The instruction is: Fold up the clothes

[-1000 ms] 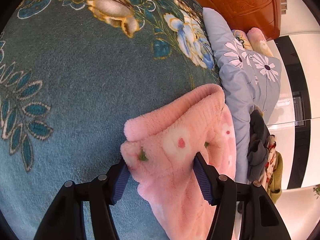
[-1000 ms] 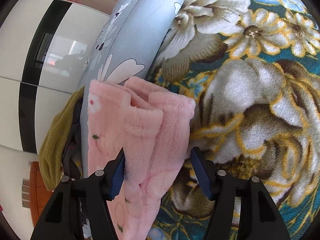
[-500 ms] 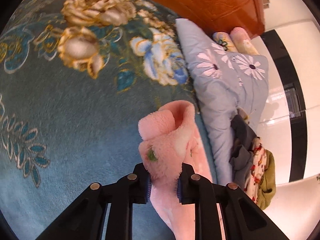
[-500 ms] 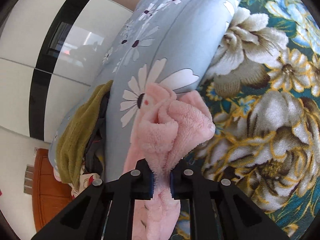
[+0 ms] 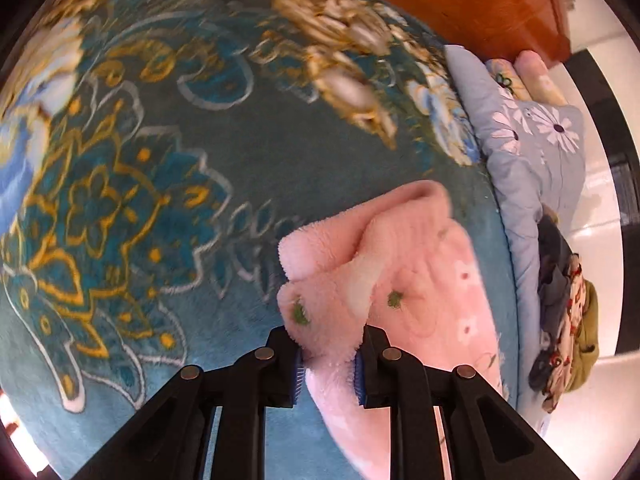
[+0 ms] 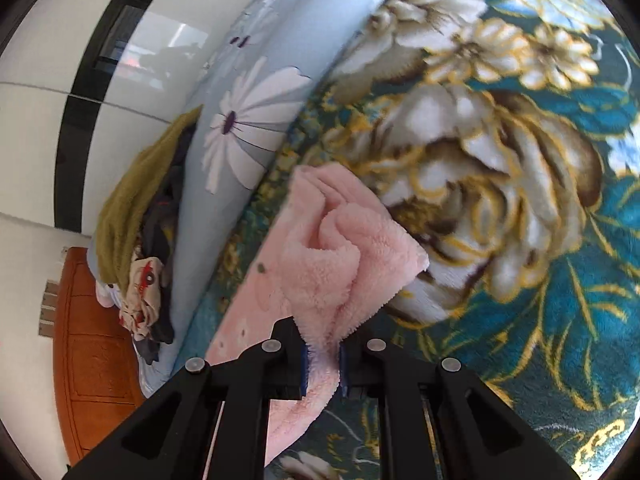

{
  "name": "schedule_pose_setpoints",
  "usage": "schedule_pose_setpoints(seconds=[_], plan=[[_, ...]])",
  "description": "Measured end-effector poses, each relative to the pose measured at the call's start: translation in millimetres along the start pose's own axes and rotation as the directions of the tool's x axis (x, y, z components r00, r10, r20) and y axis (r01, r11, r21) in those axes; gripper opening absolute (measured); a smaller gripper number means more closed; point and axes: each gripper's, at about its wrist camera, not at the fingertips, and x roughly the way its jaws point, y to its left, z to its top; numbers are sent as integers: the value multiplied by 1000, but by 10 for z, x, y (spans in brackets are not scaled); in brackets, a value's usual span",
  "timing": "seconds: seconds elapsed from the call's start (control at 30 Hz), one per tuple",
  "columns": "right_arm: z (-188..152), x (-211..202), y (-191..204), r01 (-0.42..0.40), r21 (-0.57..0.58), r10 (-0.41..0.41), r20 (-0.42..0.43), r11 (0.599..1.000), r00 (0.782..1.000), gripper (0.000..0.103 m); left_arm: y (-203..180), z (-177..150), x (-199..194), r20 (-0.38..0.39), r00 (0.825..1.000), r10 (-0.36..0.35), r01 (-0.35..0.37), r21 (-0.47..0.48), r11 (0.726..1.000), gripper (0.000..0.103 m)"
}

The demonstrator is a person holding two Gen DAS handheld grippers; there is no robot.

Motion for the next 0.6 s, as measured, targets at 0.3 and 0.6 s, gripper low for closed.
schedule_pose_setpoints(seconds=[0.3, 0.6], plan=[[-140, -247, 394, 18, -119, -13, 41, 993, 999, 12, -111, -8, -43, -9, 1000, -3, 3, 28, 1000, 26], [-1277, -353, 2209, -18, -697, 48, 22, 717, 999, 12, -155, -77, -112, -5, 1000, -24, 24, 20, 1000, 26]])
